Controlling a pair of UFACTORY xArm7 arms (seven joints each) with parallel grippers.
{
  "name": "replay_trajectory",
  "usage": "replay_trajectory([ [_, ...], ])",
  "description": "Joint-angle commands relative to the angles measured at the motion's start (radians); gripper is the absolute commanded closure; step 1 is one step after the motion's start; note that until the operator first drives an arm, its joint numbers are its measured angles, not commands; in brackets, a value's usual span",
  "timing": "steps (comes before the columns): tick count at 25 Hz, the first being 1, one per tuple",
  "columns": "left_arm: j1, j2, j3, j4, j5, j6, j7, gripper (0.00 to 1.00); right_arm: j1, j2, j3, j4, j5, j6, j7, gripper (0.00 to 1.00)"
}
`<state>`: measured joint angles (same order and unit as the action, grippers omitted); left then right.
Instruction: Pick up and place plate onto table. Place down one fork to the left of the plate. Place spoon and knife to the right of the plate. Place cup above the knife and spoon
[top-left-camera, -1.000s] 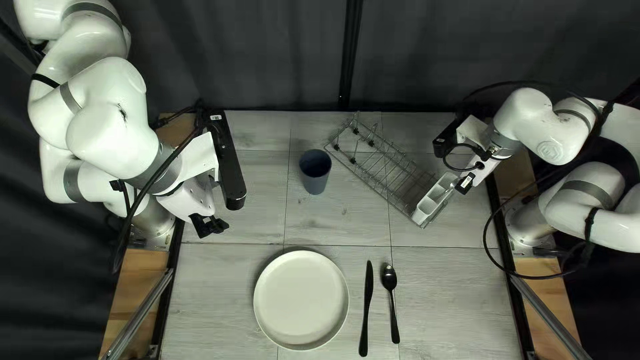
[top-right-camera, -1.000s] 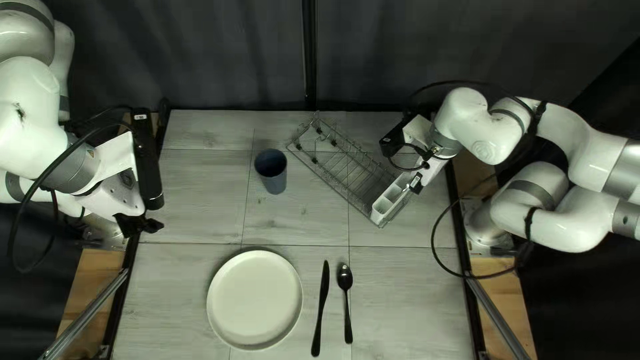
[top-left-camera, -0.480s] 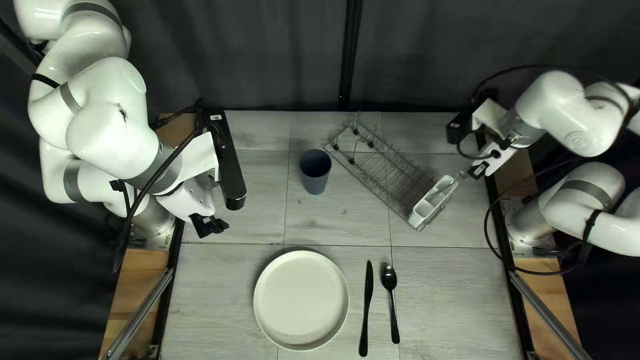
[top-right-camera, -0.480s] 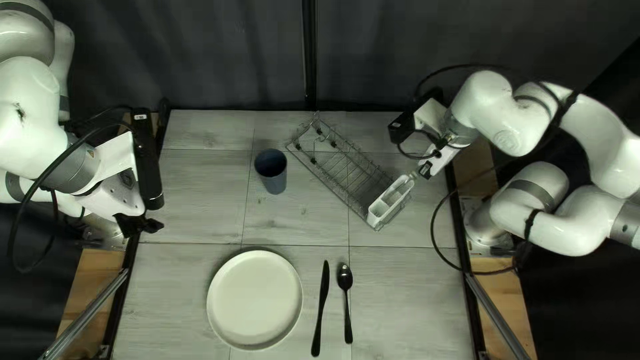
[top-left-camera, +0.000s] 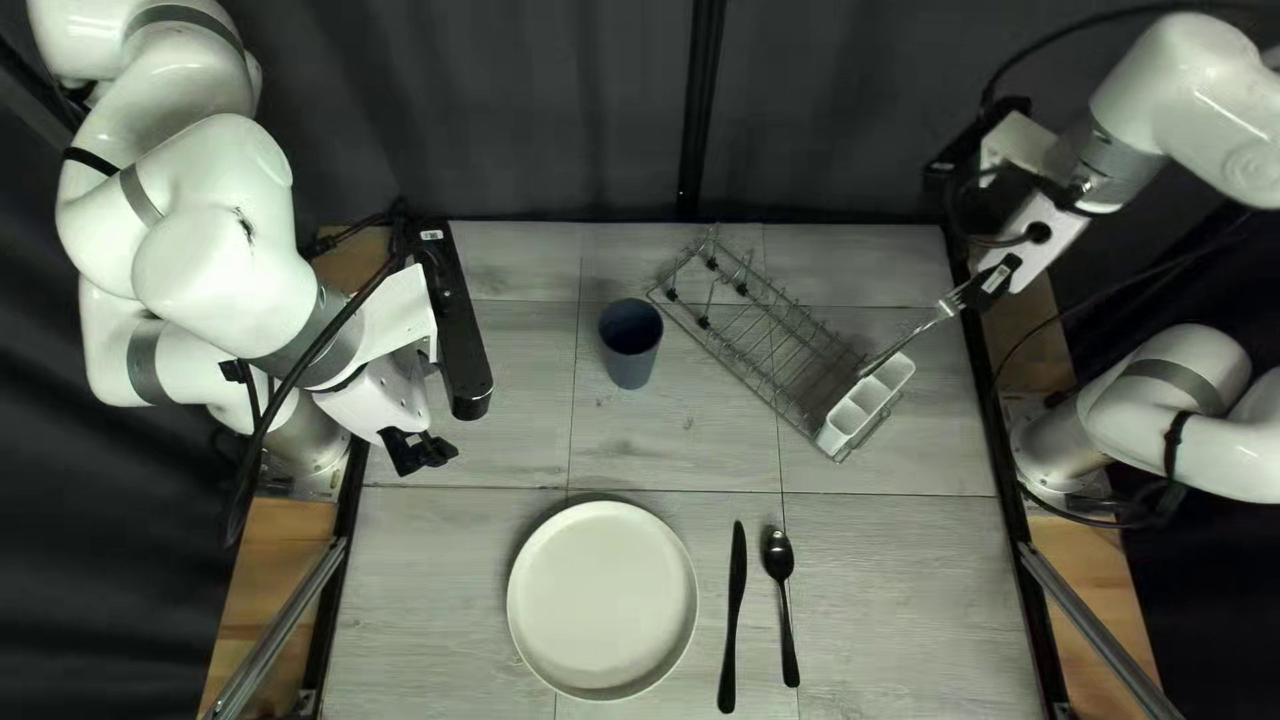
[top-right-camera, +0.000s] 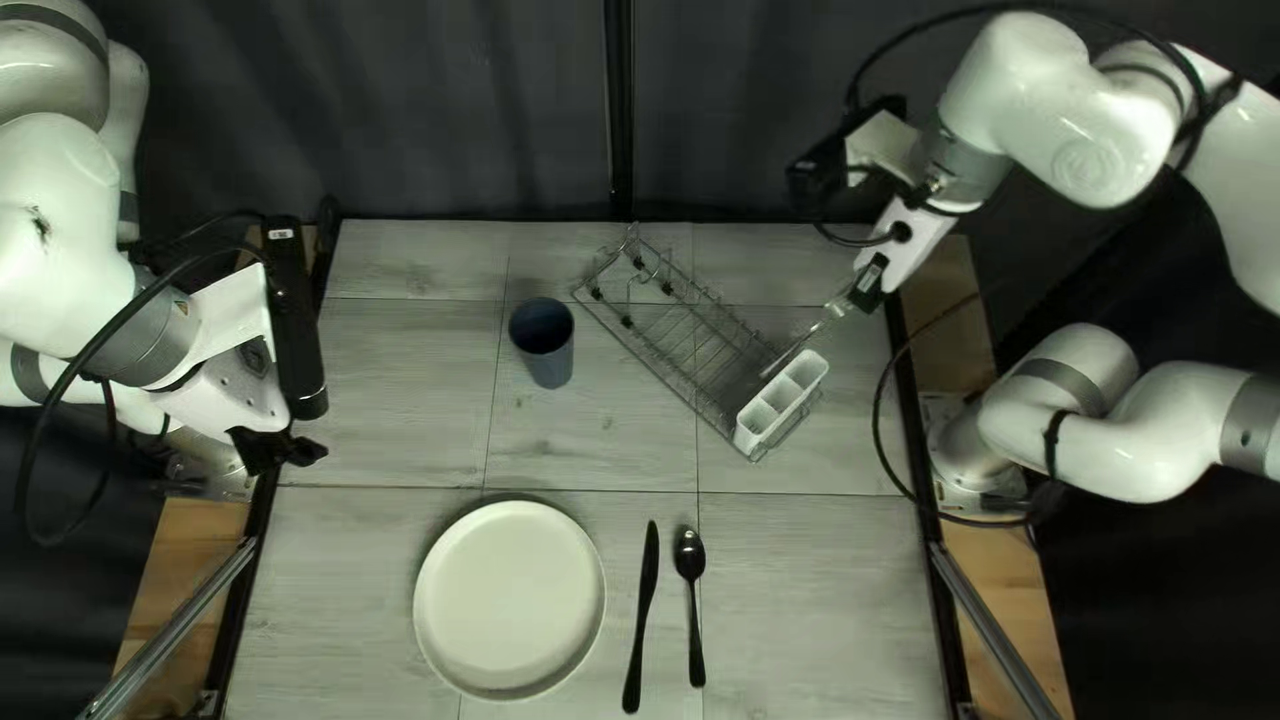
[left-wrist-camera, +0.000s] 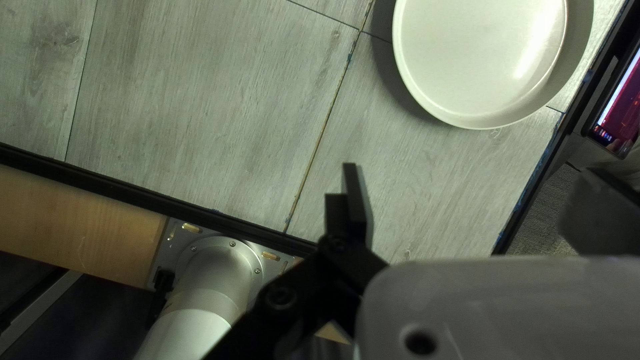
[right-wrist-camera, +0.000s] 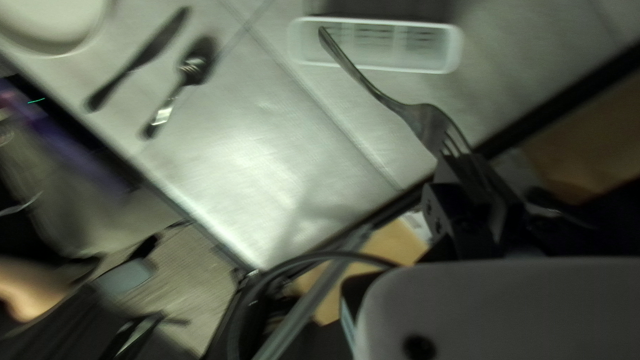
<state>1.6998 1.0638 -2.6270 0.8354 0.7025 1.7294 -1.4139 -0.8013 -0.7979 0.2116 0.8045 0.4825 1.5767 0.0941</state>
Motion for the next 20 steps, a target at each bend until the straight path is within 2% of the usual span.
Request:
replay_trajectory([
  [1,0.0,0.0,0.0,0.0,0.0,0.0,0.0,0.0,0.03,0.064,0.075,0.011,0.121,-0.089,0.052,1.0],
  [2,0.0,0.0,0.0,0.0,0.0,0.0,0.0,0.0,0.044,0.079,0.103,0.017,0.149,-0.114,0.058,1.0],
  [12,0.0,0.0,0.0,0.0,0.0,0.0,0.0,0.0,0.048,0.071,0.101,0.01,0.144,-0.117,0.04,1.0],
  [15,0.0,0.0,0.0,0.0,0.0,0.0,0.0,0.0,0.059,0.047,0.079,-0.032,0.23,-0.152,0.043,1.0],
  [20,0.0,0.0,0.0,0.0,0.0,0.0,0.0,0.0,0.061,0.007,0.103,-0.101,0.372,-0.235,0.132,1.0],
])
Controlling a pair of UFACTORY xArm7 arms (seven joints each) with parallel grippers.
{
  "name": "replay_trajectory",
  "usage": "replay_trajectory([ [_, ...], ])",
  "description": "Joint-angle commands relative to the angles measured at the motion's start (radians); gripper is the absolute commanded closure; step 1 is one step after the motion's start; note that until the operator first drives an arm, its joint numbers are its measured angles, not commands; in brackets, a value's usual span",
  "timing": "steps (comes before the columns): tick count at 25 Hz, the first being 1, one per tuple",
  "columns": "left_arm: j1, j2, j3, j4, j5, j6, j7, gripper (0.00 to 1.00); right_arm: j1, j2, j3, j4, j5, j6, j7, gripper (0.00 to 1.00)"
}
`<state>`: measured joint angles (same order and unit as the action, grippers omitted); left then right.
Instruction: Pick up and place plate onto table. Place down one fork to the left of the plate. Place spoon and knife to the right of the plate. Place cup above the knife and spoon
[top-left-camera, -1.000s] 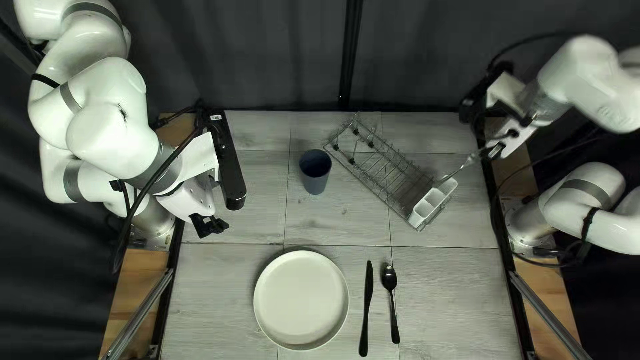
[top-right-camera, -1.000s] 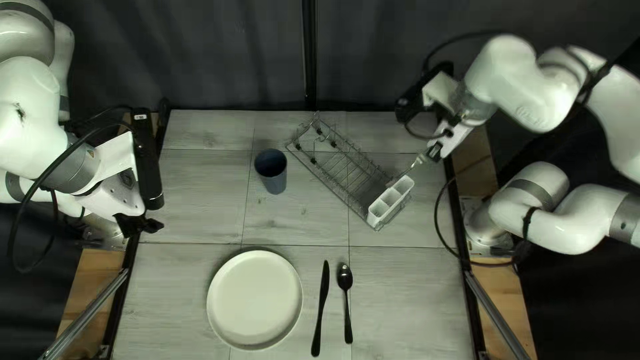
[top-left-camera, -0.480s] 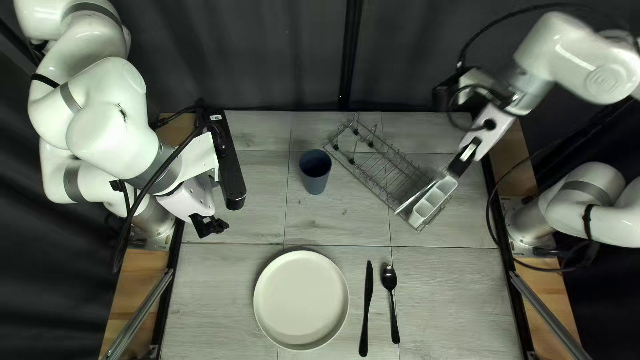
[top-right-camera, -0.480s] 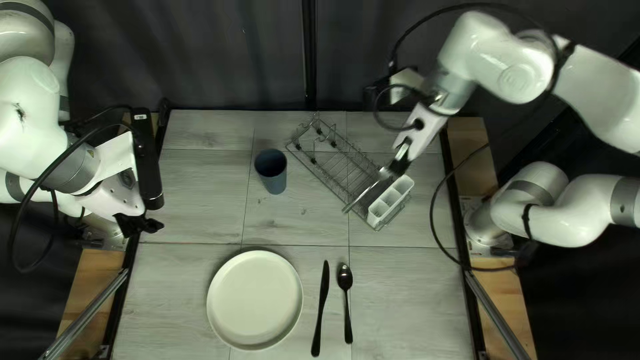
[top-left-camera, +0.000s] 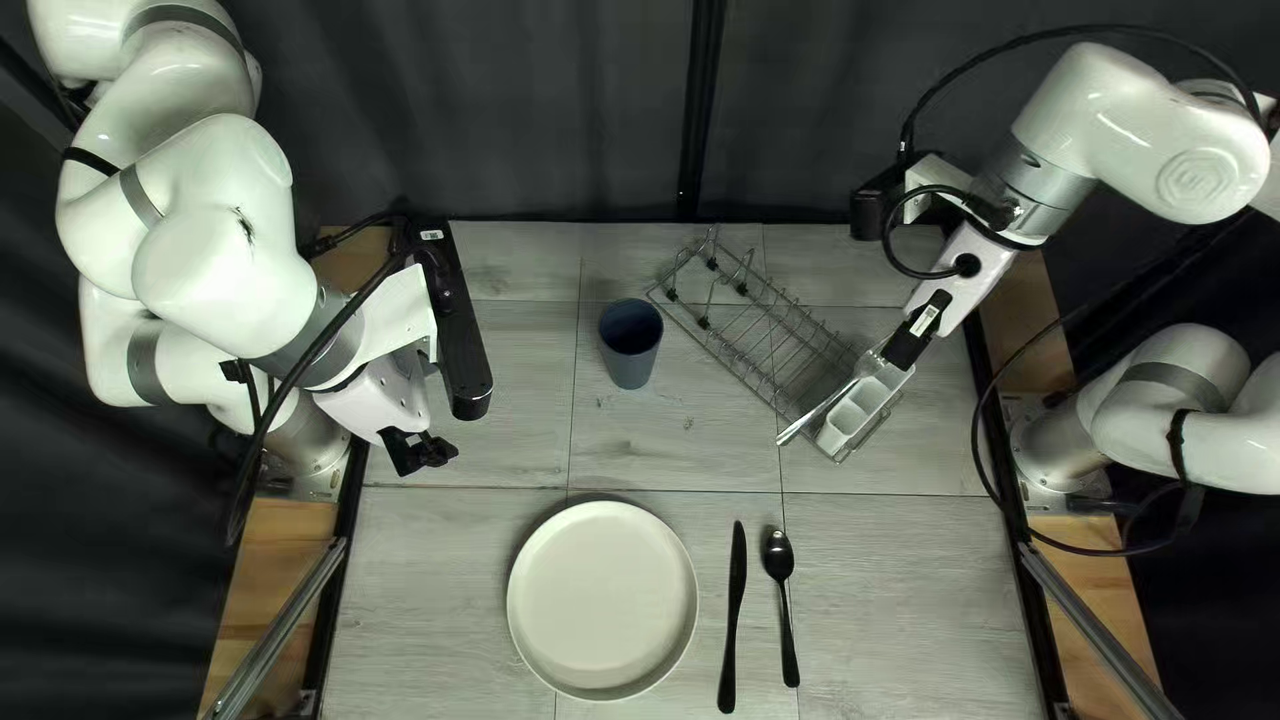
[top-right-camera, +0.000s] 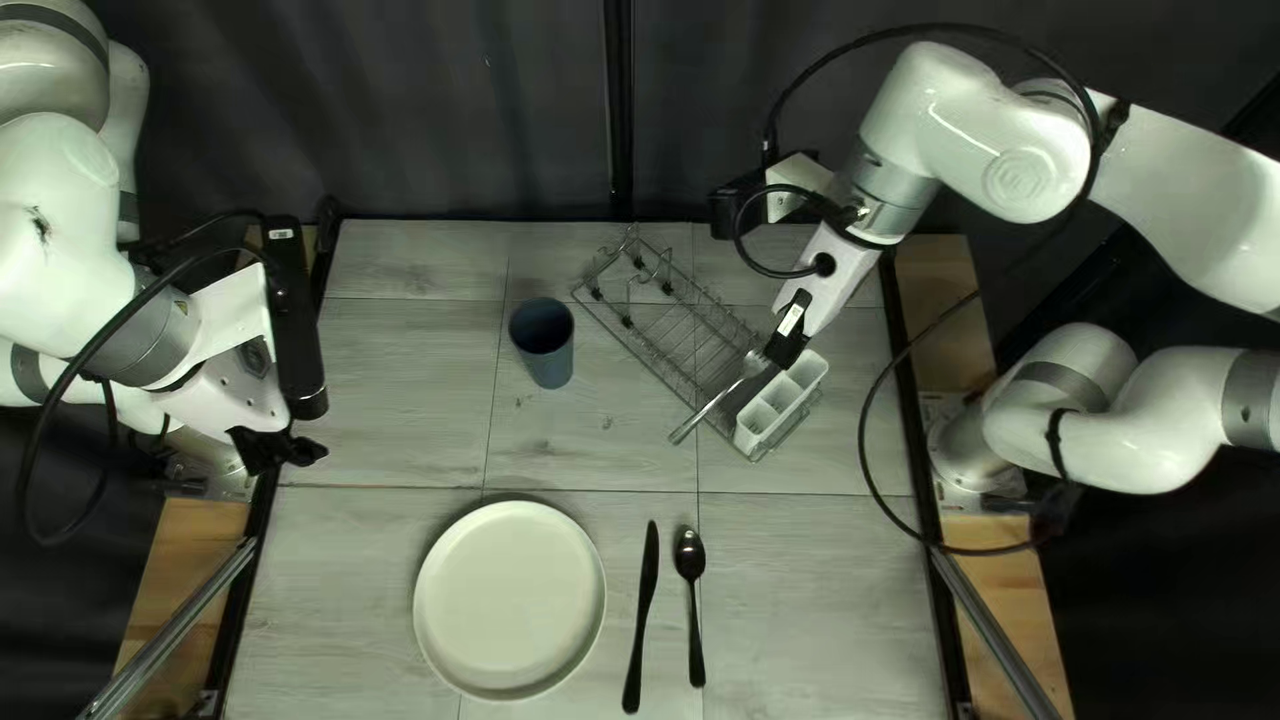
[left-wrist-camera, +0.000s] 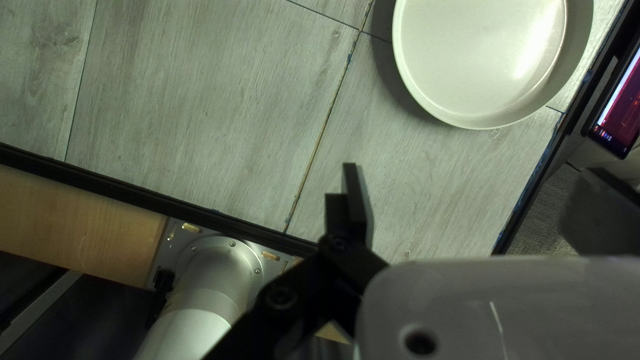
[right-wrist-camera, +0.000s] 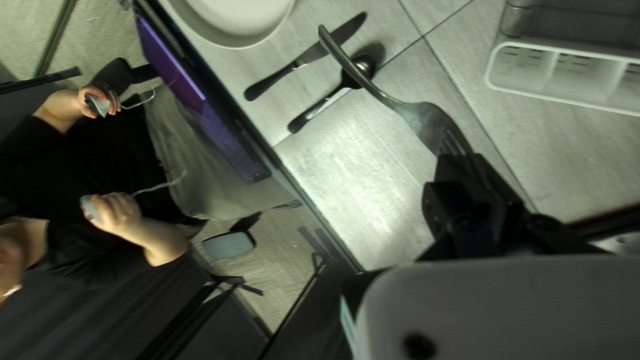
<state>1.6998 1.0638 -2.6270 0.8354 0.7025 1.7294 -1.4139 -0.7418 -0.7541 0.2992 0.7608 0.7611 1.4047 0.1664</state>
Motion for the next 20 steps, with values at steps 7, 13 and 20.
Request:
replay_trajectory([
  [7,0.0,0.0,0.0,0.0,0.0,0.0,0.0,0.0,-0.017,0.082,0.106,-0.113,0.23,-0.243,0.112,1.0],
  [13,0.0,0.0,0.0,0.0,0.0,0.0,0.0,0.0,-0.022,0.152,0.142,-0.093,0.244,-0.287,0.118,1.0],
  [20,-0.047,-0.185,0.1,0.026,0.119,-0.072,0.004,0.0,-0.022,0.152,0.142,-0.093,0.244,-0.287,0.118,1.0],
])
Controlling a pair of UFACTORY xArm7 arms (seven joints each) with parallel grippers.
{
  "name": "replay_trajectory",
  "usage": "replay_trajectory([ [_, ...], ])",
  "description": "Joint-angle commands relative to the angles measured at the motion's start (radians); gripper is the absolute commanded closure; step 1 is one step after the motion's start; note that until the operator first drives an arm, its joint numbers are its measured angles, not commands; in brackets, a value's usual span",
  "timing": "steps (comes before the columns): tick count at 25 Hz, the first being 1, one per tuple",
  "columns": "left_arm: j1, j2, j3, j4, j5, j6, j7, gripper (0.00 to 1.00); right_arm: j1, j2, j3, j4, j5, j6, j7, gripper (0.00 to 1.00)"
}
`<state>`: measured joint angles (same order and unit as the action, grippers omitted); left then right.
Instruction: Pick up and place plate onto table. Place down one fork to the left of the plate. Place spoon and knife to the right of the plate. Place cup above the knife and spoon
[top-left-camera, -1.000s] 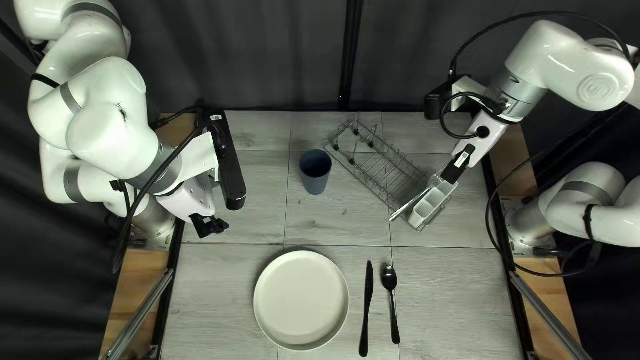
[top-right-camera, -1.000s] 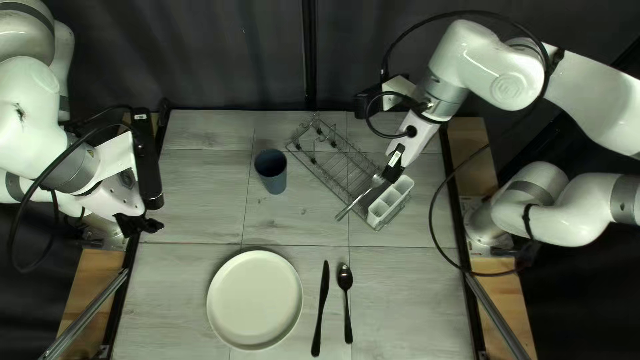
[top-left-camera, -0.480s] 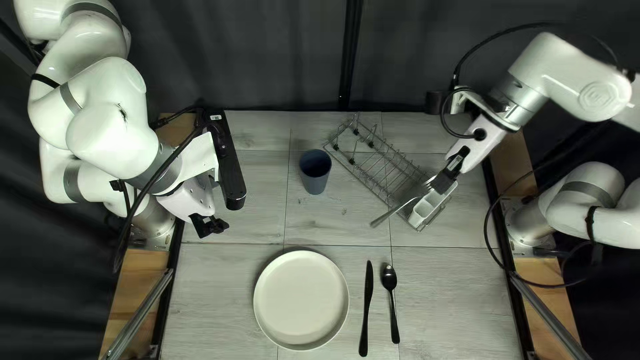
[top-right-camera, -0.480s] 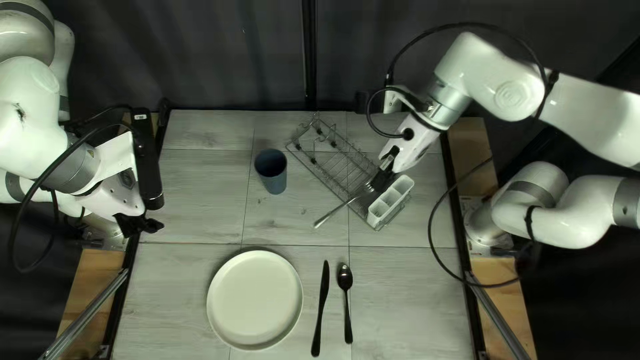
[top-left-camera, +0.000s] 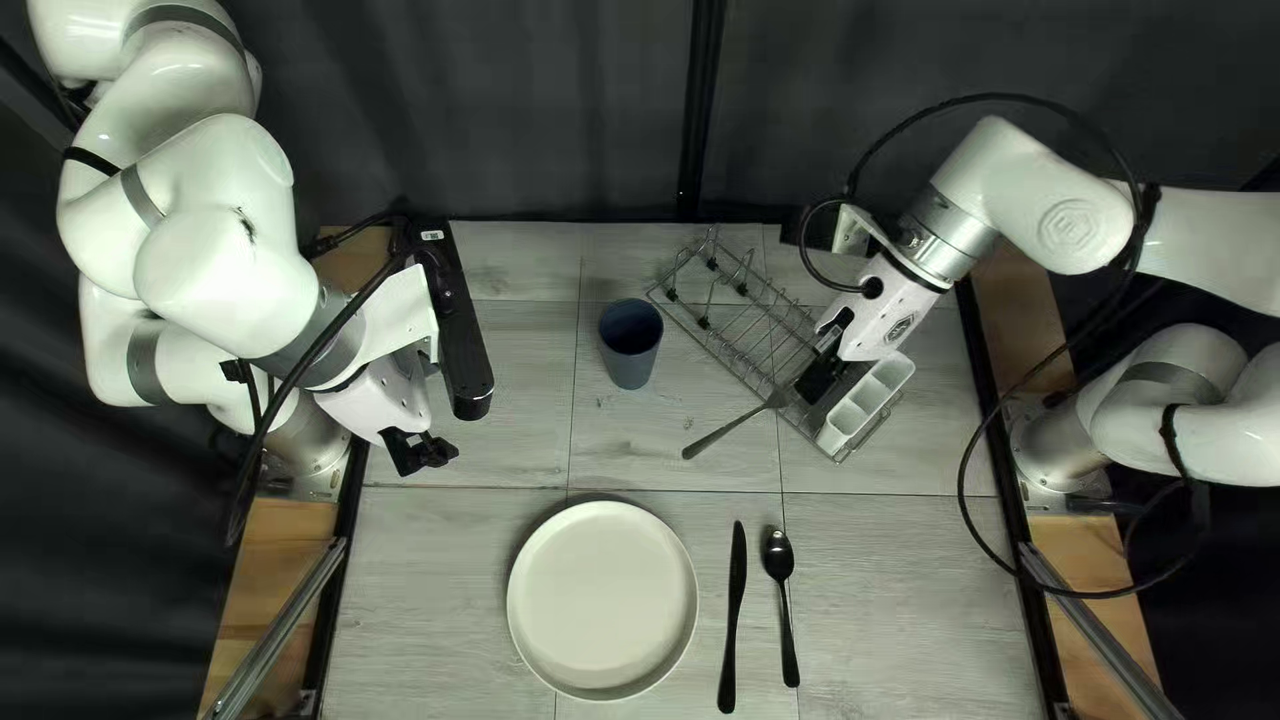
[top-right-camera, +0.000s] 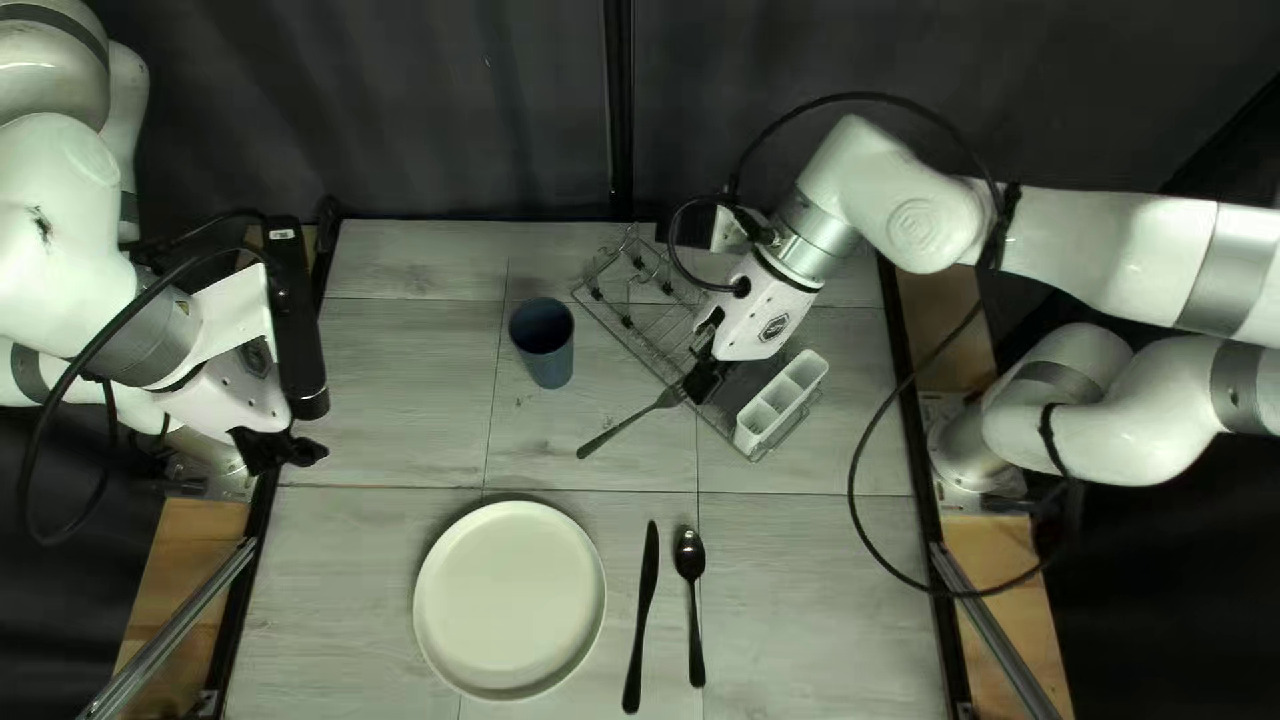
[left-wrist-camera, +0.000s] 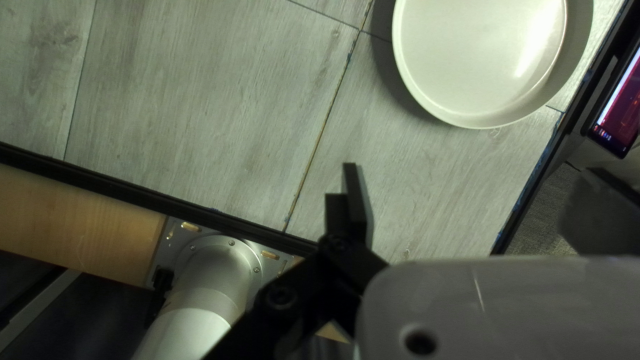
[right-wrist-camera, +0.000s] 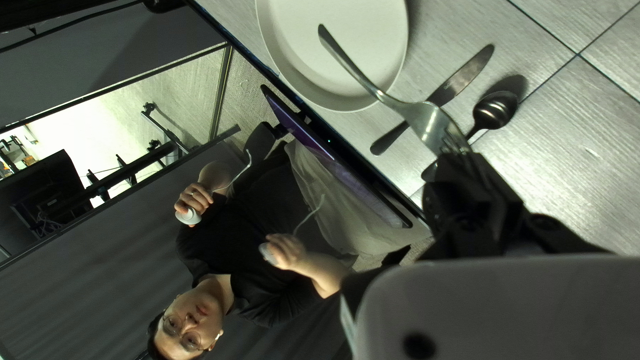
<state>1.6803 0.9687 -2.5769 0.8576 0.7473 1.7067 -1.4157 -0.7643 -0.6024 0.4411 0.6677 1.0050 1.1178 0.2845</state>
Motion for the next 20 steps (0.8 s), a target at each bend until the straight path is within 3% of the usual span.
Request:
replay_trajectory([
  [1,-0.031,-0.102,0.055,0.003,0.085,-0.057,0.005,0.0,0.0,0.0,0.0,0.0,0.0,0.0,0.0,1.0],
  [10,-0.08,-0.22,0.223,-0.012,0.31,-0.268,0.067,0.0,0.0,0.0,0.0,0.0,0.0,0.0,0.0,1.0],
  [16,-0.126,-0.277,0.342,0.029,0.38,-0.365,0.141,0.0,0.0,0.0,0.0,0.0,0.0,0.0,0.0,1.0],
  [20,-0.184,-0.332,0.465,0.072,0.419,-0.447,0.178,0.0,0.0,0.0,0.0,0.0,0.0,0.0,0.0,1.0],
])
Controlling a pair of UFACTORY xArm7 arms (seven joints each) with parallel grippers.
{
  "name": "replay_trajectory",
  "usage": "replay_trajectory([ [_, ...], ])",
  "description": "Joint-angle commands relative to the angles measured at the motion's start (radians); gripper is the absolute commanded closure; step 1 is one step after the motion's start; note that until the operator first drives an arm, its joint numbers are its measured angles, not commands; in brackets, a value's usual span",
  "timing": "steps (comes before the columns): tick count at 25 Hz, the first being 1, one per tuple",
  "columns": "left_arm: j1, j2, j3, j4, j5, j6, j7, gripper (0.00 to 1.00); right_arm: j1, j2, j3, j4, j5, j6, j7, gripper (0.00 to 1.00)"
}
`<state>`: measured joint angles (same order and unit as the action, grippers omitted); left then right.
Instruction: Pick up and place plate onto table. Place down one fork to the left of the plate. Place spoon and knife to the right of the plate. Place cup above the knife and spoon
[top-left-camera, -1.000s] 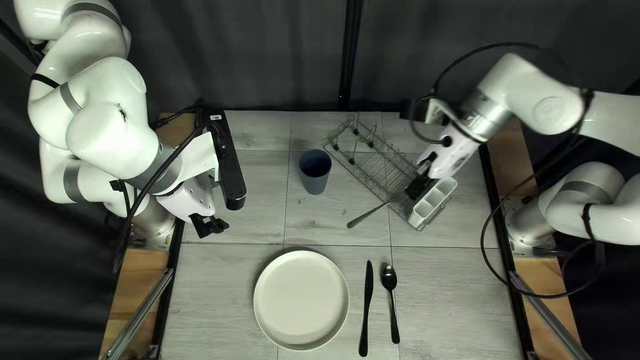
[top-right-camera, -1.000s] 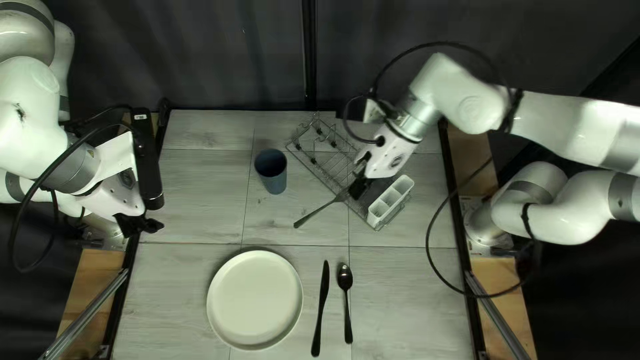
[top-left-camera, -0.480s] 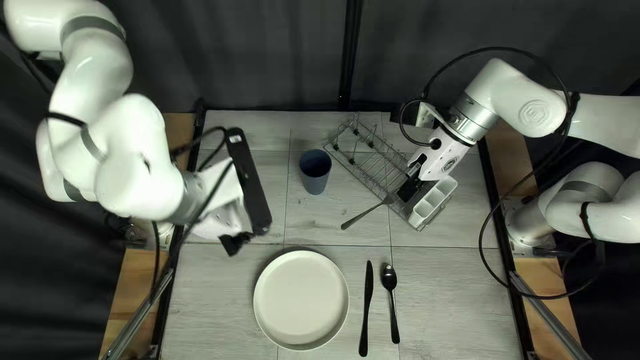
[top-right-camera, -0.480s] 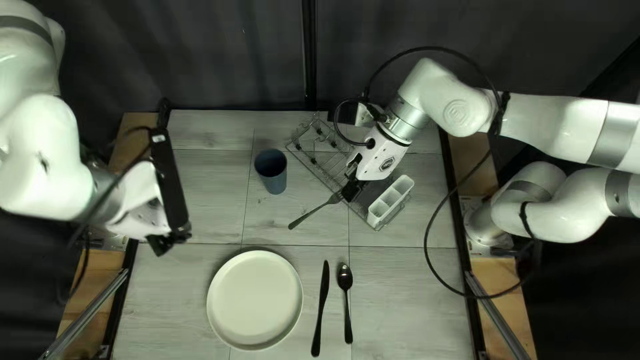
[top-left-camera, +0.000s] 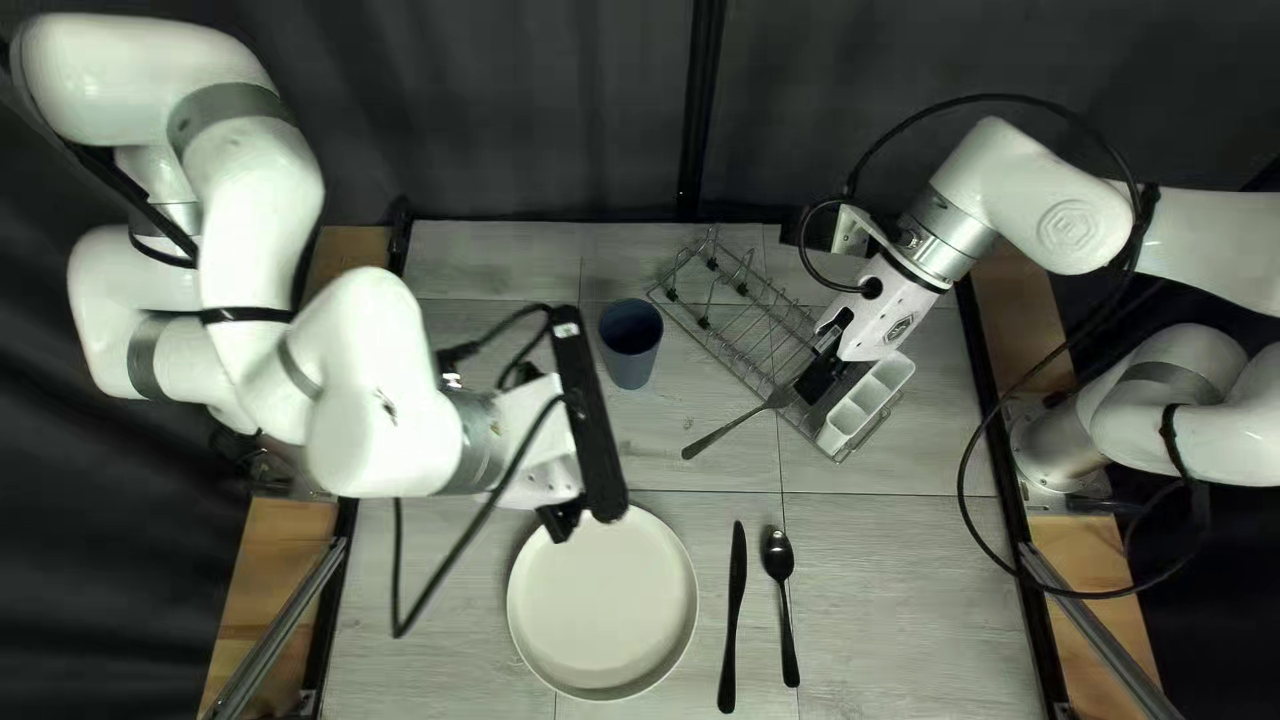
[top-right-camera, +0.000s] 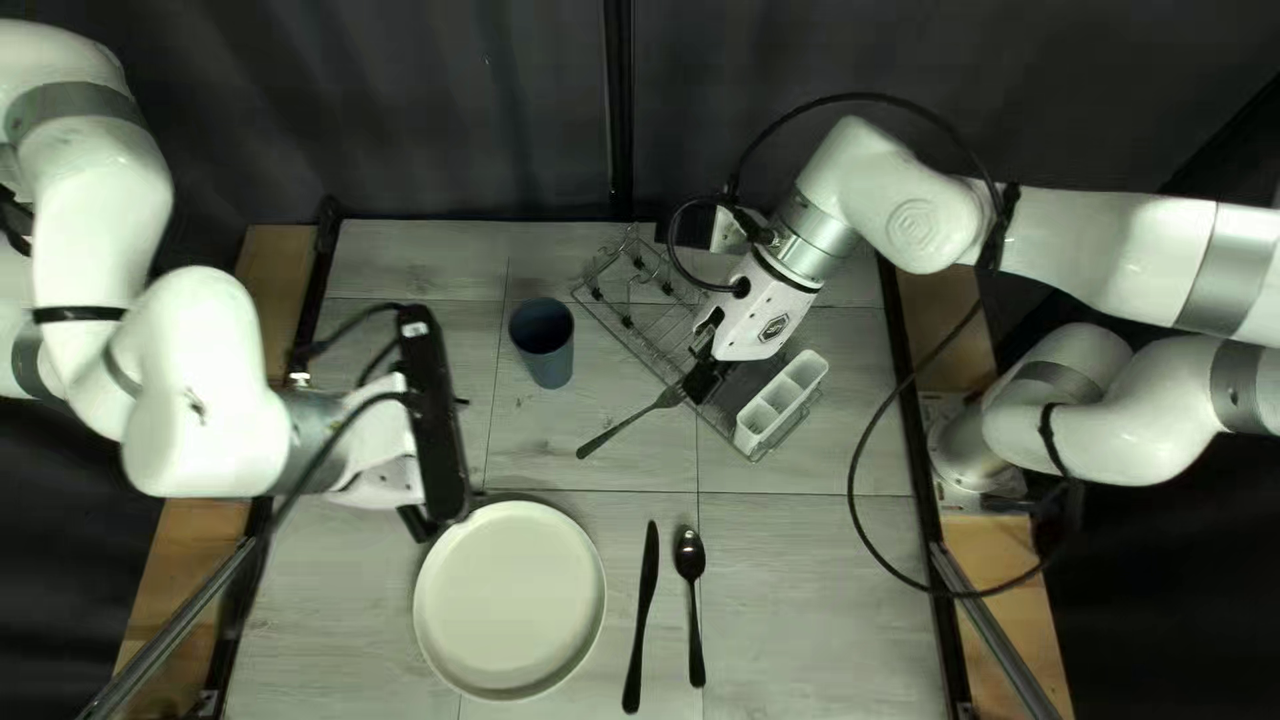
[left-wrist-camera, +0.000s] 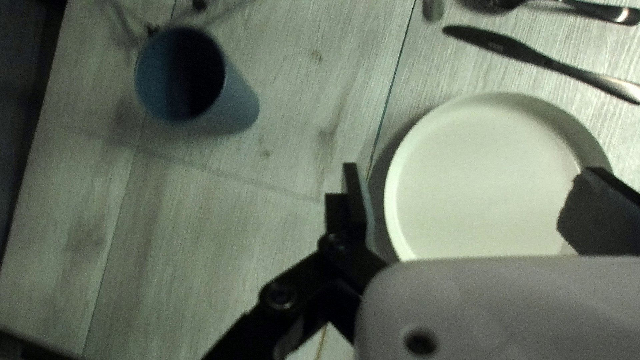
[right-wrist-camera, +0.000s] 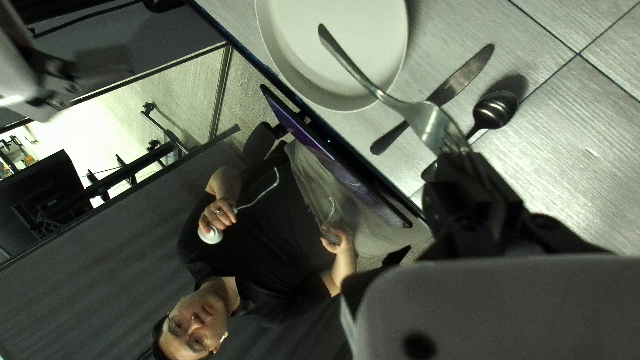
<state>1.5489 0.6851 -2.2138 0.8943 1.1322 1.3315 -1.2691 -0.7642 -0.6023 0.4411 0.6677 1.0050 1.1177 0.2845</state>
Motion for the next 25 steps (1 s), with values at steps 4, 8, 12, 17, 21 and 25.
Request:
replay_trajectory([
  [4,-0.123,-0.088,0.236,0.076,0.066,-0.15,0.059,0.0,0.0,0.0,0.0,0.0,0.0,0.0,0.0,1.0],
  [8,-0.185,-0.105,0.343,0.103,0.097,-0.204,0.071,0.0,0.0,0.0,0.0,0.0,0.0,0.0,0.0,1.0],
  [12,-0.232,-0.115,0.417,0.122,0.117,-0.234,0.06,0.0,0.0,0.0,0.0,0.0,0.0,0.0,0.0,1.0],
  [17,-0.247,-0.127,0.44,0.131,0.125,-0.242,0.01,0.0,0.0,0.0,0.0,0.0,0.0,0.0,0.0,1.0],
  [21,-0.248,-0.124,0.455,0.13,0.134,-0.259,-0.014,0.0,0.0,0.0,0.0,0.0,0.0,0.0,0.0,1.0],
  [25,-0.305,-0.129,0.521,0.157,0.137,-0.269,-0.042,0.0,0.0,0.0,0.0,0.0,0.0,0.0,0.0,1.0],
])
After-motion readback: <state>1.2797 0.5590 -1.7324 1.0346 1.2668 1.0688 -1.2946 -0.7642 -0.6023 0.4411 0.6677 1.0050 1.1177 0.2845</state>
